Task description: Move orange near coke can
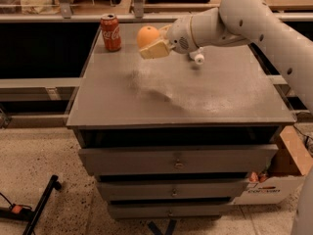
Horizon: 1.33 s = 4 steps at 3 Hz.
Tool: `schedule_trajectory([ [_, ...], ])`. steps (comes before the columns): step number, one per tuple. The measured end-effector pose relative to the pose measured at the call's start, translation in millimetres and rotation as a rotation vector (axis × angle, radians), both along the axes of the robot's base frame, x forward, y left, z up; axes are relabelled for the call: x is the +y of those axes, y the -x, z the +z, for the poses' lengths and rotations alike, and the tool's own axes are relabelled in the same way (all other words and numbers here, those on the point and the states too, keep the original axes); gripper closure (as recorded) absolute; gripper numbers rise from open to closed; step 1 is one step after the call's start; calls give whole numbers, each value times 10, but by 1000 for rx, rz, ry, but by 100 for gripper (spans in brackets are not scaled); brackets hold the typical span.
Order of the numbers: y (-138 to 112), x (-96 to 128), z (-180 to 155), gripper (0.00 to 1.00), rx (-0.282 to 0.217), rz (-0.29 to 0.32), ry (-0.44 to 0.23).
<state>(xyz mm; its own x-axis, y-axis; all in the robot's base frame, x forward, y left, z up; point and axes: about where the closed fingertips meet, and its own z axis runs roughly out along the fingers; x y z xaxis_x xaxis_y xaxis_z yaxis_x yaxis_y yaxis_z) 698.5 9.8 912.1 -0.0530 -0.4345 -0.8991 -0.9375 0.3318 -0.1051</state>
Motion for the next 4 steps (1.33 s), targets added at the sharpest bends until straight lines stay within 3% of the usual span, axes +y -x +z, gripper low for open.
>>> schedule_trajectory([
  [4, -278, 73, -214, 100, 63, -105, -30],
])
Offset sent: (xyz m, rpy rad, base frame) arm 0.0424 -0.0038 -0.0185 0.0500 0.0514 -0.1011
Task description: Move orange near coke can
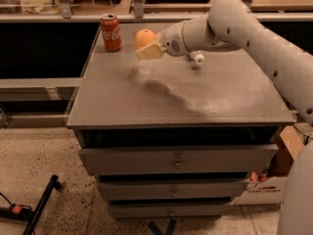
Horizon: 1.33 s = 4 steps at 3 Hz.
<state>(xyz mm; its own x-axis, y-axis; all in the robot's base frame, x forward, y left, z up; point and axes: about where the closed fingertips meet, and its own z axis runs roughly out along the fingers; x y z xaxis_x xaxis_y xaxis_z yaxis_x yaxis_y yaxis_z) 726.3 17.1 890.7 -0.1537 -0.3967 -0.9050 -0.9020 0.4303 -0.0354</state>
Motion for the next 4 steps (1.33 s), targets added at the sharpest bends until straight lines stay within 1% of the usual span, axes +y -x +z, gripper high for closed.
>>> schedule_trajectory([
  [2, -129, 123, 29, 100, -18, -16, 36],
  [3, -678, 256, -102, 100, -37, 2, 31],
  [4, -678, 257, -103, 100, -37, 2, 31],
])
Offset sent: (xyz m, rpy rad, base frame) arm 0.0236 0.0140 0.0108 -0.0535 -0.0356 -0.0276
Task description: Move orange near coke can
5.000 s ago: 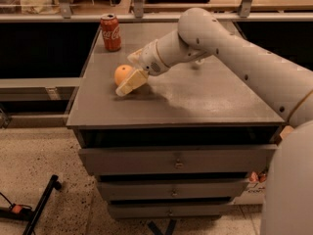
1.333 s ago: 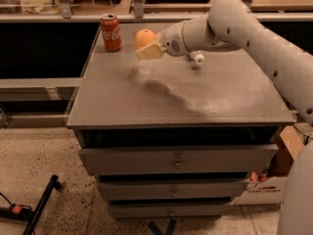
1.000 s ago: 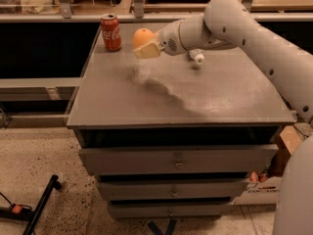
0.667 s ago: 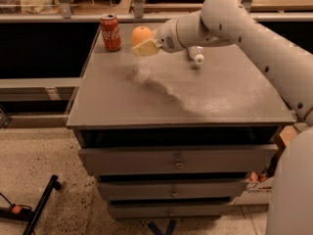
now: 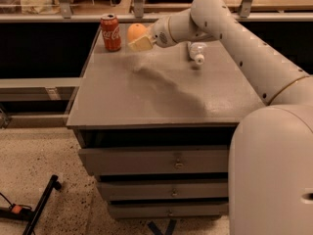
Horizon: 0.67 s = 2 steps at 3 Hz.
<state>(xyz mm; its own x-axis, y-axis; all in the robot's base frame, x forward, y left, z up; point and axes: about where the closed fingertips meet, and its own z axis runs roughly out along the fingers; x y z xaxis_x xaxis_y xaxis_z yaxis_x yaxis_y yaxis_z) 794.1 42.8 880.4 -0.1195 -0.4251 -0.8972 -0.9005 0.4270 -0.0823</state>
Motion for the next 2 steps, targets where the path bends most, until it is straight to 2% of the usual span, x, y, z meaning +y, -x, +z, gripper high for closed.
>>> schedule_trajectory([
  [2, -304, 132, -251, 100, 9, -13, 1],
])
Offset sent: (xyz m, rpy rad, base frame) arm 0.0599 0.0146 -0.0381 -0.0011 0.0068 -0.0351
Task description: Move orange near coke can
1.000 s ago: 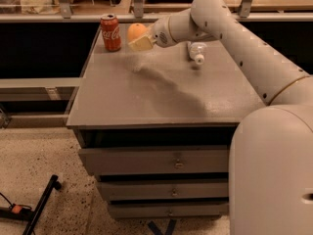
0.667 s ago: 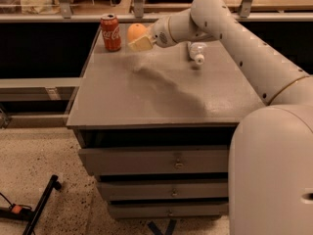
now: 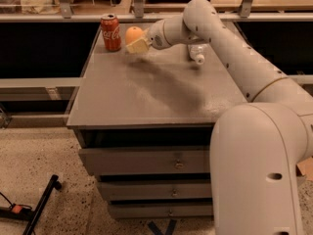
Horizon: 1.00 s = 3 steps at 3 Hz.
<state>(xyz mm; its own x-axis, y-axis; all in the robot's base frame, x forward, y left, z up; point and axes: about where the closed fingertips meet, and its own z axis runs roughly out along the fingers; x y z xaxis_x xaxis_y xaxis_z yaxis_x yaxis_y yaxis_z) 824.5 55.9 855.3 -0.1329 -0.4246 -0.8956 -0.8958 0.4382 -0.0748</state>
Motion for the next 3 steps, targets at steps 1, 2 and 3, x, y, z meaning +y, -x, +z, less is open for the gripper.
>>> schedule_trajectory([
  [1, -180, 66, -115, 100, -2, -8, -6],
  [2, -324, 126, -209, 100, -6, -5, -16],
  [3, -328, 151, -218, 81, -5, -2, -17],
])
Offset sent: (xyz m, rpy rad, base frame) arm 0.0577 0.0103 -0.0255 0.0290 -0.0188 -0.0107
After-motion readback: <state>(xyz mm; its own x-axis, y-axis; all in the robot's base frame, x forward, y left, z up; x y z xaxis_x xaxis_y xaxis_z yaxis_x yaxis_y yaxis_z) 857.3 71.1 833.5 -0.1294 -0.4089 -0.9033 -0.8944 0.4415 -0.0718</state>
